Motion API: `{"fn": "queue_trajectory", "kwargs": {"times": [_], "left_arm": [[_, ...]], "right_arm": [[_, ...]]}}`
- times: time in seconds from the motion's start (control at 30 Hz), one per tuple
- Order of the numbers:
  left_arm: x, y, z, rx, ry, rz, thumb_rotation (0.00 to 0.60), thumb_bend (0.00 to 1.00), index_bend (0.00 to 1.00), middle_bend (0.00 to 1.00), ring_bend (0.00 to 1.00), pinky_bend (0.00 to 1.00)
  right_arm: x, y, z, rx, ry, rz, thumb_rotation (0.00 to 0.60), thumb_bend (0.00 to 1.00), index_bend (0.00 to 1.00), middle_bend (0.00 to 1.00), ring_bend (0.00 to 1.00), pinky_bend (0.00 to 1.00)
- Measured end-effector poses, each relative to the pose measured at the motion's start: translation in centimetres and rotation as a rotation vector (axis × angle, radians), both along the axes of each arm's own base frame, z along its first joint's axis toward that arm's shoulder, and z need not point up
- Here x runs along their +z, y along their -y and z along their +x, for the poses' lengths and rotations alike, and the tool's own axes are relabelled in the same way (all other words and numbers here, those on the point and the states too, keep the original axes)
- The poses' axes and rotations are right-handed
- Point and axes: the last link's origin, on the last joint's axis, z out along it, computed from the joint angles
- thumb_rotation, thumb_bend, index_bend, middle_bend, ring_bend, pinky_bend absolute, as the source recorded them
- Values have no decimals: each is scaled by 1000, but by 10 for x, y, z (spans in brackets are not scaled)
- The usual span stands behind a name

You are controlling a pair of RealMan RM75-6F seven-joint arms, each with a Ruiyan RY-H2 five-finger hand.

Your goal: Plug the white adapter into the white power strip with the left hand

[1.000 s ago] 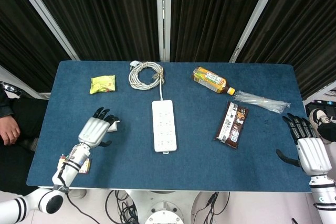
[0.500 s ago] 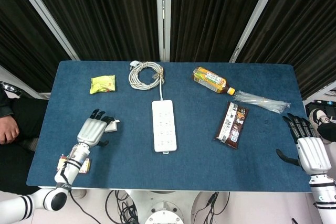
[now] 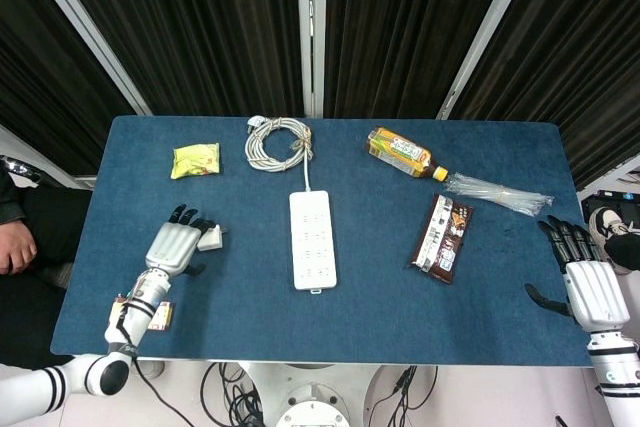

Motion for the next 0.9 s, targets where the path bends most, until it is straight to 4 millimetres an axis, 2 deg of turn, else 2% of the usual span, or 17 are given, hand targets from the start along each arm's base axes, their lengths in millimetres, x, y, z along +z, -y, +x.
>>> {"fn": "queue_trajectory", "kwargs": {"times": [0.5, 0.9], "left_arm": [[2, -20, -3, 69, 68, -42, 600, 163, 248, 273, 97, 0], [13, -40, -7, 139, 181, -45, 600, 163, 249, 284, 101, 18]], "right_arm": [[0, -2, -1, -10, 3, -10, 600, 148, 0, 11, 0, 0], [0, -4, -2, -16, 5, -16, 600, 148, 0, 11, 0, 0]]}}
